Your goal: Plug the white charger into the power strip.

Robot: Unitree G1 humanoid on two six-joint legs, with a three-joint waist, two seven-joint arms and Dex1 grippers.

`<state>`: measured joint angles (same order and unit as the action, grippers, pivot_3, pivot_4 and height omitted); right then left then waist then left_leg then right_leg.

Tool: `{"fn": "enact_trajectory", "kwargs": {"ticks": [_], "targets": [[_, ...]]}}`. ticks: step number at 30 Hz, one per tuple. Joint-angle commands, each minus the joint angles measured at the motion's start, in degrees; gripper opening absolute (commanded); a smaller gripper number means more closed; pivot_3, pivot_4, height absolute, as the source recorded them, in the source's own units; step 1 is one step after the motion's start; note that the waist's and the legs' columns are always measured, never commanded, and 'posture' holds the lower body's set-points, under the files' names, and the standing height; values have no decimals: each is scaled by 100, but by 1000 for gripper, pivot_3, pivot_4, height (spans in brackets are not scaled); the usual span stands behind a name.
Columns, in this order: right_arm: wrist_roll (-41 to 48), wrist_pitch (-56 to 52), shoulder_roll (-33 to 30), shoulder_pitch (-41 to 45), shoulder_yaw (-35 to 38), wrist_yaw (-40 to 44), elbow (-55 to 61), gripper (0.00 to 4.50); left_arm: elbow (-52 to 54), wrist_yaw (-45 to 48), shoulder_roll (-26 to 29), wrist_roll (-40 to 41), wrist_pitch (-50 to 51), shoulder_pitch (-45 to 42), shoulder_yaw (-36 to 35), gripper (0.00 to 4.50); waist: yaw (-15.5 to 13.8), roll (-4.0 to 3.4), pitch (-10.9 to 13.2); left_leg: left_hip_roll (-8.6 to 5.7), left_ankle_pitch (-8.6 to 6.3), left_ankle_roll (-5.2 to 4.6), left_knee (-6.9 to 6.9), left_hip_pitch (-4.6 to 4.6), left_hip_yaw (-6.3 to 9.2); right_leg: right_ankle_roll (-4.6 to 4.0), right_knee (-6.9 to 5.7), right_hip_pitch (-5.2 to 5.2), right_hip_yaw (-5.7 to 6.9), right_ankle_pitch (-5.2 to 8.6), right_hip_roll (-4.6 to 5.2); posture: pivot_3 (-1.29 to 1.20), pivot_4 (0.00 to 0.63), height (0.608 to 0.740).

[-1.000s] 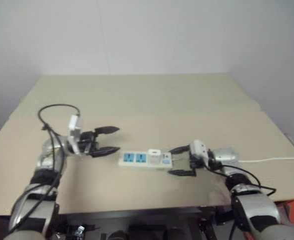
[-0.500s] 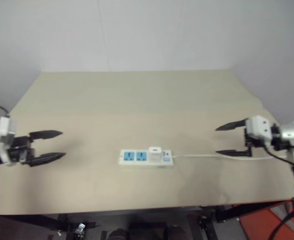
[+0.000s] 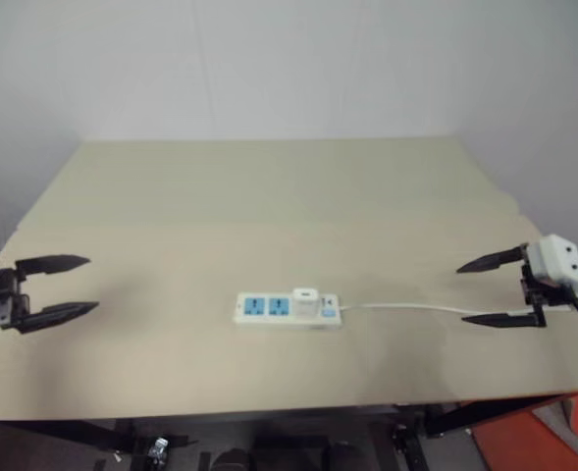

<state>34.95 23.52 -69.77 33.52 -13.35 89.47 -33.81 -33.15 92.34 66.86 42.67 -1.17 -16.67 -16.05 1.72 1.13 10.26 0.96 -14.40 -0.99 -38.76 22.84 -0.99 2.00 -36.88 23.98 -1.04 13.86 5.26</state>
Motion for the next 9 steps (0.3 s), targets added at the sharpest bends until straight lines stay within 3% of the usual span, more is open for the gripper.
{"fn": "enact_trajectory", "kwargs": {"ticks": [1, 9], "targets": [[78, -84, -67, 0, 269, 303, 164, 4446, 200, 16, -18, -83, 141, -106, -285, 4500, -4, 0, 0, 0, 0, 0, -10, 23, -5, 0, -11, 24, -1, 0, -2, 0, 150, 740], [-19, -127, 28, -33, 375, 303, 177, 4446, 588, -81, -266, -272, 391, 4, -546, 4500, -27, 0, 0, 0, 0, 0, -14, 32, -34, 0, -11, 31, -1, -1, -2, 0, 150, 740]]}}
